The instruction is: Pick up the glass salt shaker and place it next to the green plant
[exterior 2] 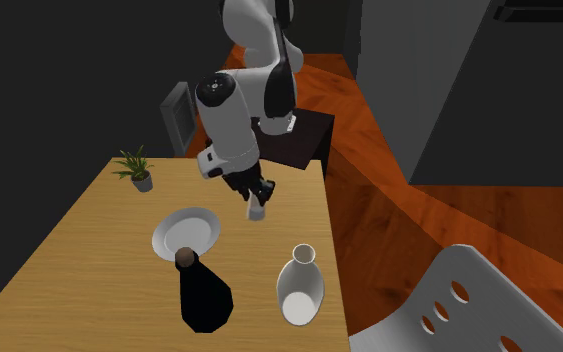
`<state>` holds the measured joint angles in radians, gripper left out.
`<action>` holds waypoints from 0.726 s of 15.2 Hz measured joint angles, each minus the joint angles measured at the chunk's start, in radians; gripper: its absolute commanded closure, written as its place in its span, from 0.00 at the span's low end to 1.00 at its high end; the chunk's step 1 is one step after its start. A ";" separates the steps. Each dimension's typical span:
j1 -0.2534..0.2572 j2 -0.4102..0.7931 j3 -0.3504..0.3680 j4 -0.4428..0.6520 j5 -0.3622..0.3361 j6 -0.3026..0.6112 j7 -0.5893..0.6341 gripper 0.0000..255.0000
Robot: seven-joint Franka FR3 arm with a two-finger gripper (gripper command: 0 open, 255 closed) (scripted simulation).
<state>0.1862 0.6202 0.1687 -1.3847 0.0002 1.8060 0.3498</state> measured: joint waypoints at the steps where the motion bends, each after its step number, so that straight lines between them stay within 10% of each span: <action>1: 0.000 0.002 0.000 0.019 0.000 -0.017 -0.001 1.00; 11: 0.001 -0.038 0.004 0.092 0.004 -0.129 0.006 1.00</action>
<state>0.1869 0.5826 0.1725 -1.2932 0.0046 1.6773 0.3561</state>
